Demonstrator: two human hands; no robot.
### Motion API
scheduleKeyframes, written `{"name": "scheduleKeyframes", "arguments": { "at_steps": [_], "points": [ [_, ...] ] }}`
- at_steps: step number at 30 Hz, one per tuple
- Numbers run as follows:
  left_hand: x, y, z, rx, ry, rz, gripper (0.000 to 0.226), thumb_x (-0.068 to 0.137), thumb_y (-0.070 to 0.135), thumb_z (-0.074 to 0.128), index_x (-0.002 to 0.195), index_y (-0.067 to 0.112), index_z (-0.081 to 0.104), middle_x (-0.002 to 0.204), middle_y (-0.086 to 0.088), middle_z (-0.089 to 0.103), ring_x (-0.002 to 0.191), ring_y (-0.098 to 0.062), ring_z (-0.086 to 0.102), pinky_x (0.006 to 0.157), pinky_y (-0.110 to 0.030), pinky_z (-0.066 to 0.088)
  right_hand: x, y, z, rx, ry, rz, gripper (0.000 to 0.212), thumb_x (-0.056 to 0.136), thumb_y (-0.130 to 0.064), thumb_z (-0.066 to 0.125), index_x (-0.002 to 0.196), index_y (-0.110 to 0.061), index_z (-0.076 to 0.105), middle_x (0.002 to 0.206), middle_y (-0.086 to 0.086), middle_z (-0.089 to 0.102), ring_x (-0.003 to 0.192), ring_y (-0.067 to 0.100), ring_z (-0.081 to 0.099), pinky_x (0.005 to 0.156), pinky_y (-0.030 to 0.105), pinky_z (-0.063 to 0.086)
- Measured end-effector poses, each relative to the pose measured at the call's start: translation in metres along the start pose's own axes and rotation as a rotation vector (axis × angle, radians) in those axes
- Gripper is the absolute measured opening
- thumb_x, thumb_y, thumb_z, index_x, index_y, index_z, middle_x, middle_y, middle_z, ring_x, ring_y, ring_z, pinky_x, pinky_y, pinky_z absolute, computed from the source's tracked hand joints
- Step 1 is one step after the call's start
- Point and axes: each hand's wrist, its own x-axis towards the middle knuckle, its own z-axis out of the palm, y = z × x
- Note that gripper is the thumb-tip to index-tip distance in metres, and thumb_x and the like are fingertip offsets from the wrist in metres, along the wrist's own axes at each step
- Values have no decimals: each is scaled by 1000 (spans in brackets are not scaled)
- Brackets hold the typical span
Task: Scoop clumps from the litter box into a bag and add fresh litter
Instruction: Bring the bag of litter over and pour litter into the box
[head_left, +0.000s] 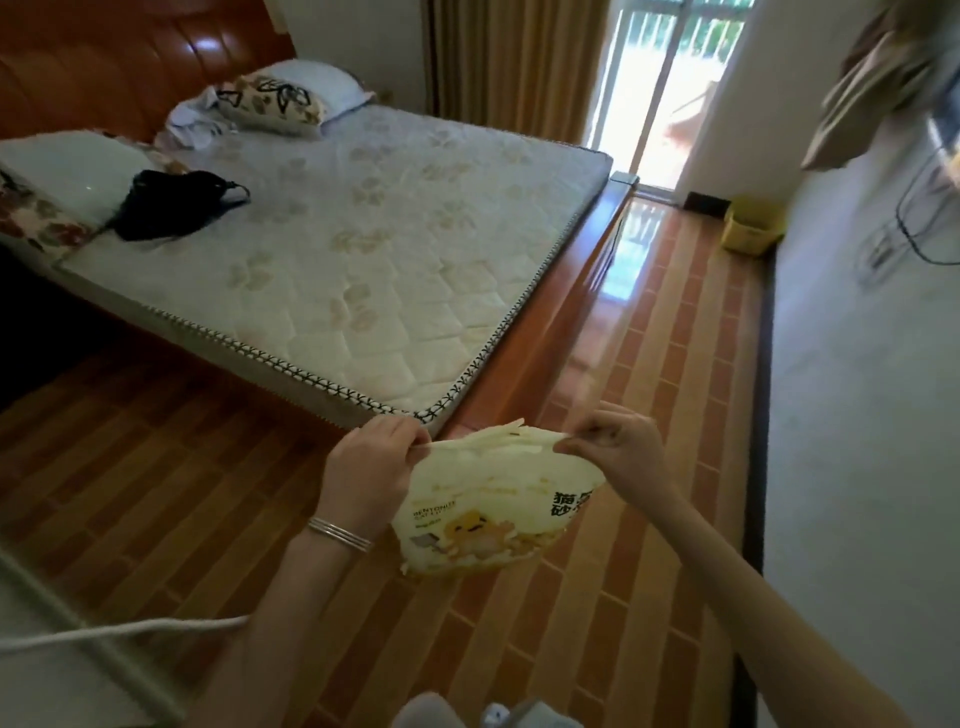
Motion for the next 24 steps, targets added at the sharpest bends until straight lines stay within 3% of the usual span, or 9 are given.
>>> {"name": "scheduleKeyframes", "arguments": {
  "at_steps": [3,5,7,11,13,16,24],
  "points": [
    [36,21,18,1,-22,56,13,80,31,56,74,21,59,68,7,59,60,-17,57,53,-22,39,4,21,-26,-25,68,54,14,61,-14,84,64,-15,70,63,-16,56,65,-5,55,57,6,37],
    [57,32,32,-22,-45,90,13,75,18,74,73,19,61,69,6,60,60,-18,58,53,-22,36,7,35,-40,-22,98,103,13,62,-15,83,64,-17,70,64,-13,58,64,-1,55,55,12,40],
    [78,39,49,-58,-66,124,19,71,13,79,73,17,61,70,5,60,61,-18,57,52,-23,36,10,49,-50,-52,130,151,12,63,-18,82,65,-14,70,65,-10,59,65,4,55,56,23,45],
    [121,50,83,-97,-85,217,8,76,21,68,74,19,61,71,6,60,62,-18,58,47,-28,42,23,76,-69,-80,203,215,15,63,-21,82,66,-12,71,65,-2,61,64,9,56,58,33,49],
    [146,52,100,-117,-115,251,11,75,20,72,74,20,61,71,7,60,63,-17,58,47,-27,41,36,89,-77,-60,233,240,14,63,-19,82,66,-11,71,66,0,62,65,10,57,60,34,50],
    [186,53,120,-123,-129,304,7,77,27,64,73,23,60,71,10,60,65,-12,56,47,-24,39,61,103,-87,-50,268,300,13,63,-17,82,66,-13,71,67,-2,63,67,10,58,63,31,51],
    [297,54,167,-211,-122,446,24,83,36,43,74,21,59,72,9,59,64,-16,57,47,-25,37,136,138,-115,-116,363,316,22,63,-24,83,63,-35,63,65,-10,61,67,9,59,60,14,46]
  ]
}}
